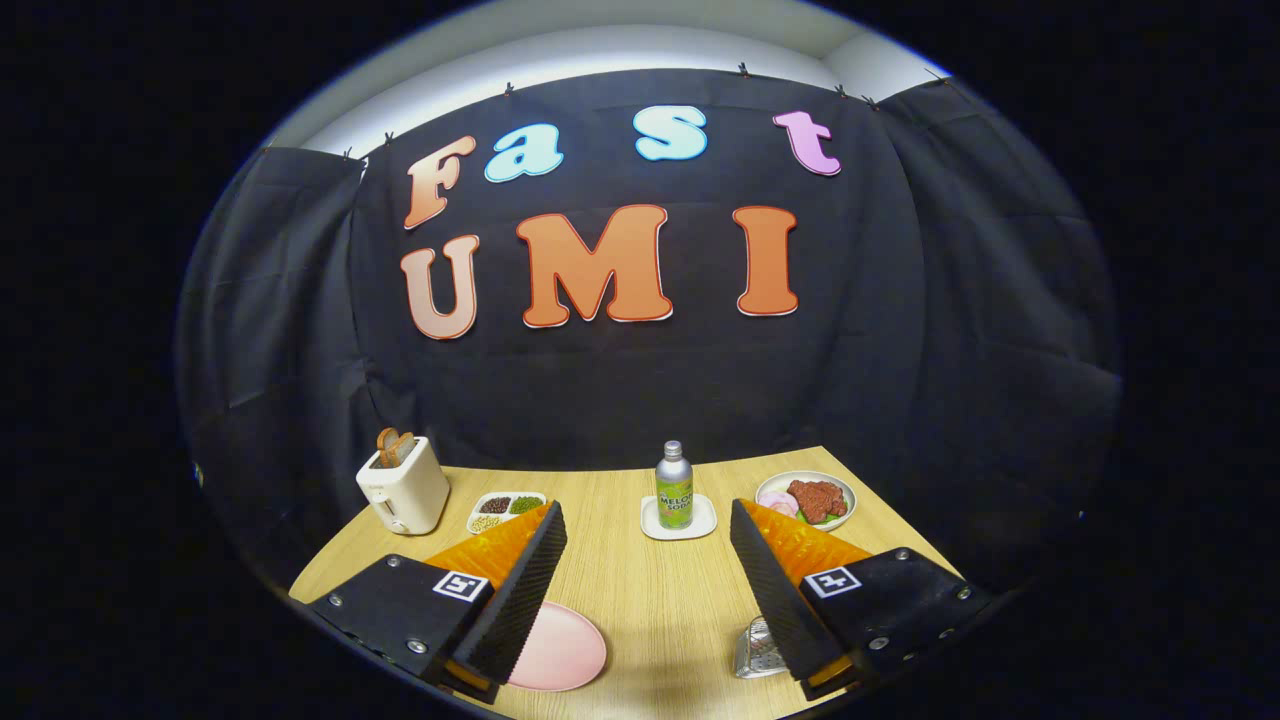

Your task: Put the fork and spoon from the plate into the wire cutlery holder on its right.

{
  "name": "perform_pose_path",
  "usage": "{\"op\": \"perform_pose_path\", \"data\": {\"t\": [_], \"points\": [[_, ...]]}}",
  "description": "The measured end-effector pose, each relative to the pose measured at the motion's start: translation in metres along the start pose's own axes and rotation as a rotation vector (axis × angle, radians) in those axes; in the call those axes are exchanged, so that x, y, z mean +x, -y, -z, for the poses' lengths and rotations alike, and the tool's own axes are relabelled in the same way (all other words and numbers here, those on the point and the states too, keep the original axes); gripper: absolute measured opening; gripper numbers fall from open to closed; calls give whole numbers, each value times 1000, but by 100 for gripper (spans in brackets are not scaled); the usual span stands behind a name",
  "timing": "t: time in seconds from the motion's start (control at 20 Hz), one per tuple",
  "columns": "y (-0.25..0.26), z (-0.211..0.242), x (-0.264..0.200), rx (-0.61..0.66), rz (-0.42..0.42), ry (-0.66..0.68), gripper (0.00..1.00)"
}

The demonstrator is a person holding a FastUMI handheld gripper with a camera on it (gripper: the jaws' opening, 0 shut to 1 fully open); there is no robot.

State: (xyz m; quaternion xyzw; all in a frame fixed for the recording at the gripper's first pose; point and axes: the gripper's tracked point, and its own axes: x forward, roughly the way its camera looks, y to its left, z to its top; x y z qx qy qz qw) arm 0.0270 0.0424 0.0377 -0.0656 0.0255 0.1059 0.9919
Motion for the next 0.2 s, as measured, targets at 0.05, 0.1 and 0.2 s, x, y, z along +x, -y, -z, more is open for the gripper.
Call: {"op": "perform_pose_path", "data": {"t": [0.05, 0.1, 0.2], "points": [[0, -1, -1, -17, 1, 7, 99], [-1, 0, -1, -31, 4, 12, 99], [-4, 0, -3, -46, -1, 20, 99]]}}
